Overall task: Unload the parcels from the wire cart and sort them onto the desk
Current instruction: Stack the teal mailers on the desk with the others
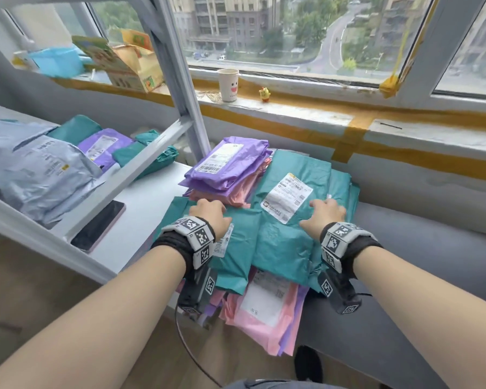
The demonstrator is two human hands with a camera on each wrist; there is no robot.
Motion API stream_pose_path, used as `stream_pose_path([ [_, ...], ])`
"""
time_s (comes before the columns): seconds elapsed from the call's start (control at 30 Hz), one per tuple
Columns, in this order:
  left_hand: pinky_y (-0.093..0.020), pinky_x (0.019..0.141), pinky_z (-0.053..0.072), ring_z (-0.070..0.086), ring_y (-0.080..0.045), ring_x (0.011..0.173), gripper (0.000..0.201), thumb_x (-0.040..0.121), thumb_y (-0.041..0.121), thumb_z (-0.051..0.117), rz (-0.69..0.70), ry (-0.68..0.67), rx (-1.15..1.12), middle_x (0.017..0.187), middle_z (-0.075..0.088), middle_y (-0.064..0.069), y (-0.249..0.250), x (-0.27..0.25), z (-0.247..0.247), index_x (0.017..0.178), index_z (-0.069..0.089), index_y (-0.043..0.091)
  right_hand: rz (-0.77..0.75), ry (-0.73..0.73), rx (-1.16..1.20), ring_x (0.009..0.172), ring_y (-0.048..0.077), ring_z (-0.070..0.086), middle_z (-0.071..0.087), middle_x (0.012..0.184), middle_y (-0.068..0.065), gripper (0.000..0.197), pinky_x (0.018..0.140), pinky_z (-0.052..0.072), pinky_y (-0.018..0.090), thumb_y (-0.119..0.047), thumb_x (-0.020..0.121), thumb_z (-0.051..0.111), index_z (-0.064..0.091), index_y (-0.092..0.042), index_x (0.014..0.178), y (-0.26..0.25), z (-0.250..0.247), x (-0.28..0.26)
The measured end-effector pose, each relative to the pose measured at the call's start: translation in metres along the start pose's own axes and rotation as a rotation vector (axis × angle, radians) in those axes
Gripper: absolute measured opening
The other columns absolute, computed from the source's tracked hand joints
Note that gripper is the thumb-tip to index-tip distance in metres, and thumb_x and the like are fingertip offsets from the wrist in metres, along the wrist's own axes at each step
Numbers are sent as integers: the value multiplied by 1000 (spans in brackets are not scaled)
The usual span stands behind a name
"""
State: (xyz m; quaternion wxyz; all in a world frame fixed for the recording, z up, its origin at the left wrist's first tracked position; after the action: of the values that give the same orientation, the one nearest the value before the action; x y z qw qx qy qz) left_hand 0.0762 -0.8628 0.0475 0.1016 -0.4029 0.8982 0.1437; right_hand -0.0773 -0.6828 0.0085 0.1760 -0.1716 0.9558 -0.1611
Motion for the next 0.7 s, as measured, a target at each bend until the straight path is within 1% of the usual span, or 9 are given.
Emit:
stream_pose_path([
  [0.1,-39,105,37,45,-37,124,47,92,41,49,-27,-75,72,138,42,-17,-10,-4,13,134,49,20,-121,-92,-51,129,34,33,40,137,9,56,107,30,38,-31,83,59,44,-22,136,-12,16,-12],
  [0.2,-35,103,36,47,-35,123,45,93,39,47,-4,-111,89,136,46,-18,-16,-5,21,132,50,18,-85,-186,-63,129,35,37,39,139,11,61,107,31,37,-34,83,60,40,-22,139,-14,28,-21],
  [0.33,-34,102,37,49,-35,120,41,92,39,49,17,-101,70,134,48,-17,-20,-4,22,128,54,20,-119,-39,-90,128,31,37,43,136,6,49,106,31,36,-33,85,57,49,-21,132,-24,19,-33],
  [0.4,-35,102,38,48,-36,121,40,92,40,49,23,-107,55,134,47,-16,-22,-4,22,127,55,20,-184,-44,-1,125,27,45,51,133,8,47,104,36,33,-31,86,58,52,-17,130,-39,19,-38],
  [0.47,-35,102,38,48,-35,122,40,92,39,49,34,-109,34,135,47,-16,-23,-5,21,126,56,20,-185,-160,171,115,26,57,58,127,10,53,98,45,33,-29,85,64,49,-11,132,-54,28,-44],
  [0.5,-34,102,39,48,-34,122,39,92,38,49,44,-110,19,135,47,-16,-24,-7,21,126,56,19,-153,-216,279,108,26,62,60,125,12,58,94,49,36,-27,83,67,46,-8,134,-60,34,-46],
  [0.6,-32,103,41,50,-30,123,38,93,32,49,80,-102,-38,133,53,-14,-27,-13,19,126,58,15,-26,-310,517,92,27,66,58,119,18,68,80,57,38,-17,80,73,38,-2,136,-72,46,-54],
  [0.63,-32,104,40,50,-28,124,38,93,31,49,90,-98,-61,134,54,-13,-29,-16,19,127,57,14,-4,-322,545,90,27,66,59,116,18,66,76,57,36,-14,80,73,39,0,135,-74,47,-56],
  [0.7,-32,105,38,48,-26,126,39,94,30,50,110,-91,-89,136,53,-11,-33,-21,20,129,56,13,21,-332,607,76,22,63,60,94,12,48,63,54,29,-11,80,72,51,1,121,-76,49,-57],
])
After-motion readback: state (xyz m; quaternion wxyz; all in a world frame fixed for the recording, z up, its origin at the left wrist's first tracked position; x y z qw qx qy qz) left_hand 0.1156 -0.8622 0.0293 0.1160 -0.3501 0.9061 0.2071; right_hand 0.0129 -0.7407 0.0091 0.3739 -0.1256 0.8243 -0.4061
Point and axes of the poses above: each hand's wrist, its own x-axis towards the middle knuckle, its own z-axis out of the palm, y = z × x, the point moved 3 cm from there along x, towards the middle knuckle
